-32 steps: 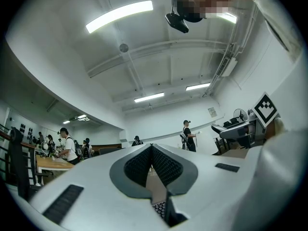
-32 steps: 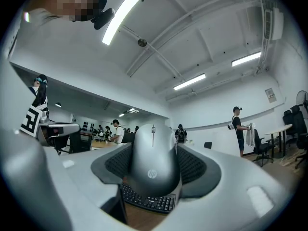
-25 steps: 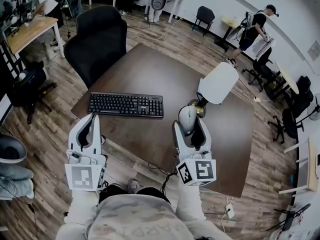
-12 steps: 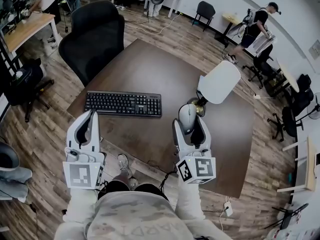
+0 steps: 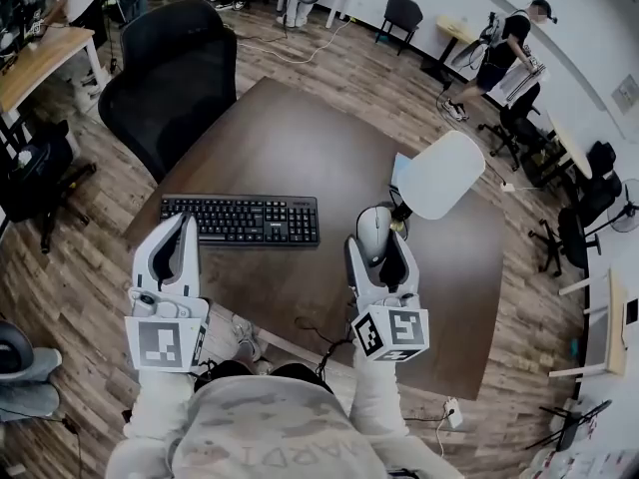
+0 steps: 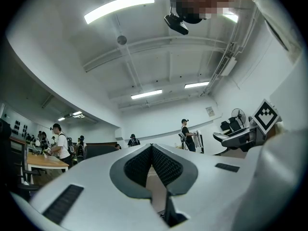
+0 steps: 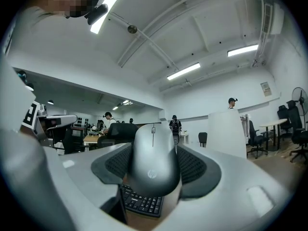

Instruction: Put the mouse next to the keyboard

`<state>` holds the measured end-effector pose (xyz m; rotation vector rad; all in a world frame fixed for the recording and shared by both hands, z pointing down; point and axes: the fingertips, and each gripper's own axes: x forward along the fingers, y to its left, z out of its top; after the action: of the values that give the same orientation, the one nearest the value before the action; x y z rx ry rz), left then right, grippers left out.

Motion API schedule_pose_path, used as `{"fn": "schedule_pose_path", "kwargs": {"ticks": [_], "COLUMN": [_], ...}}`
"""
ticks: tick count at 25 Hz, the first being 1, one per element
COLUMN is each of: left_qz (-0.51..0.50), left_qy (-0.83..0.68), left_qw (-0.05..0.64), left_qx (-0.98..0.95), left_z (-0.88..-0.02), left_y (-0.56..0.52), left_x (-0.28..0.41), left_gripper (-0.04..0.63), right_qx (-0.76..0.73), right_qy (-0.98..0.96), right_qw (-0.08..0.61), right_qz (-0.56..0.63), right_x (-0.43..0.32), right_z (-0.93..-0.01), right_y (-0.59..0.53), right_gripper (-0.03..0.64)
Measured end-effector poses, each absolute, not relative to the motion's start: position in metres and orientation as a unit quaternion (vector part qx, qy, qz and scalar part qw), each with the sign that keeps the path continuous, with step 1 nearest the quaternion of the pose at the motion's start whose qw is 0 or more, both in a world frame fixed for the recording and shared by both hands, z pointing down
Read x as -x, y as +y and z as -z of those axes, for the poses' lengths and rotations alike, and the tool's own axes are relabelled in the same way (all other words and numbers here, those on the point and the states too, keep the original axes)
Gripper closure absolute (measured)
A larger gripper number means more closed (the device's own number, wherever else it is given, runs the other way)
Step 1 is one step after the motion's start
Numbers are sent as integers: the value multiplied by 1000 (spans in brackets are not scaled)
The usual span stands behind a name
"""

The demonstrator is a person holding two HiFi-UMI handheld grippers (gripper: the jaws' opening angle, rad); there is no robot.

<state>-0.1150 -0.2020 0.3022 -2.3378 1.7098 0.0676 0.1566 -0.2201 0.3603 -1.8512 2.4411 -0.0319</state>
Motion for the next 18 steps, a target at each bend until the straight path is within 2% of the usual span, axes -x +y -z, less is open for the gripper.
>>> {"fn": "schedule_pose_path", "kwargs": {"ticks": [18], "left_qz": [-2], "left_qy": [569], "left_qw": [87], "left_qx": [818], "left_z": [-339], "left_y": [-297], "left_x": [113], "left_gripper": [591], "right_qx": [625], "right_qy": [776], "right_qw": [-12], "right_qz": [83], "right_x": [-168], "right_z": [-433], "right_y": [-300], "right_gripper": [311]}}
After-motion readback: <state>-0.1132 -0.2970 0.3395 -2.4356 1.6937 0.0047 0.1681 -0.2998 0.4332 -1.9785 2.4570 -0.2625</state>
